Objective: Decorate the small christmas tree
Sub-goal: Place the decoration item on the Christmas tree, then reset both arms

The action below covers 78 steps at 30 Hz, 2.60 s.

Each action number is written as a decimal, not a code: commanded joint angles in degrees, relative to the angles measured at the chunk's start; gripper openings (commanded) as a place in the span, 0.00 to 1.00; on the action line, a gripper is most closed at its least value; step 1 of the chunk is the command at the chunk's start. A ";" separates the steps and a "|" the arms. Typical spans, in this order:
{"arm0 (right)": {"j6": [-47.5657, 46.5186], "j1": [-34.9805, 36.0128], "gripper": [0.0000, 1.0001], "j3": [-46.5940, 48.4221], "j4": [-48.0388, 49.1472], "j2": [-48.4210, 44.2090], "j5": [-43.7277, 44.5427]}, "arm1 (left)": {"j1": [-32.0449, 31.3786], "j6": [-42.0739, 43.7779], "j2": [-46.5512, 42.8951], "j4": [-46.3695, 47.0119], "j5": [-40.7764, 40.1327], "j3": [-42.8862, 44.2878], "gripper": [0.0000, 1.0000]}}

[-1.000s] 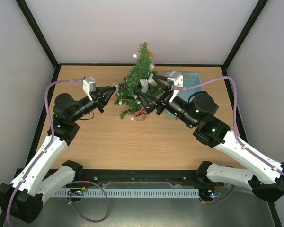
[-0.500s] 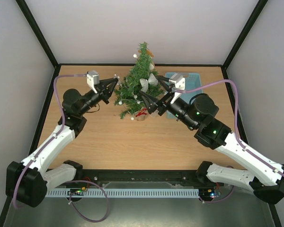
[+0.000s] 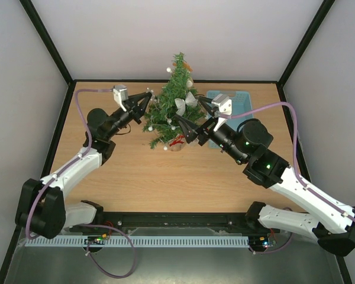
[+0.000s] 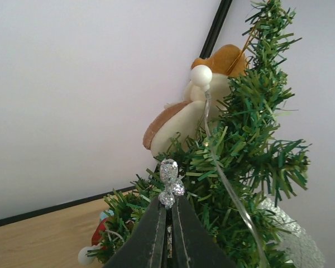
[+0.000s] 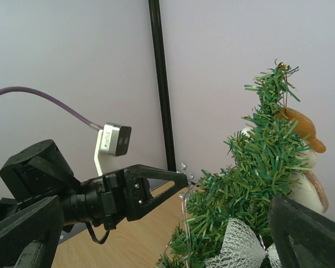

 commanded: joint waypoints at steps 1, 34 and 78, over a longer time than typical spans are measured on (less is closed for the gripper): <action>-1.44 0.31 0.98 -0.06 1.09 -0.67 1.28 | 0.28 -0.47 2.30 8.61 -0.32 0.55 0.02; -4.88 0.32 0.98 2.05 -1.58 -0.43 2.68 | -0.73 -0.74 8.84 20.44 3.10 -4.94 0.17; 30.11 0.31 0.98 -9.43 -16.26 2.85 21.70 | 0.79 10.80 -34.20 -62.19 -15.18 -0.16 1.00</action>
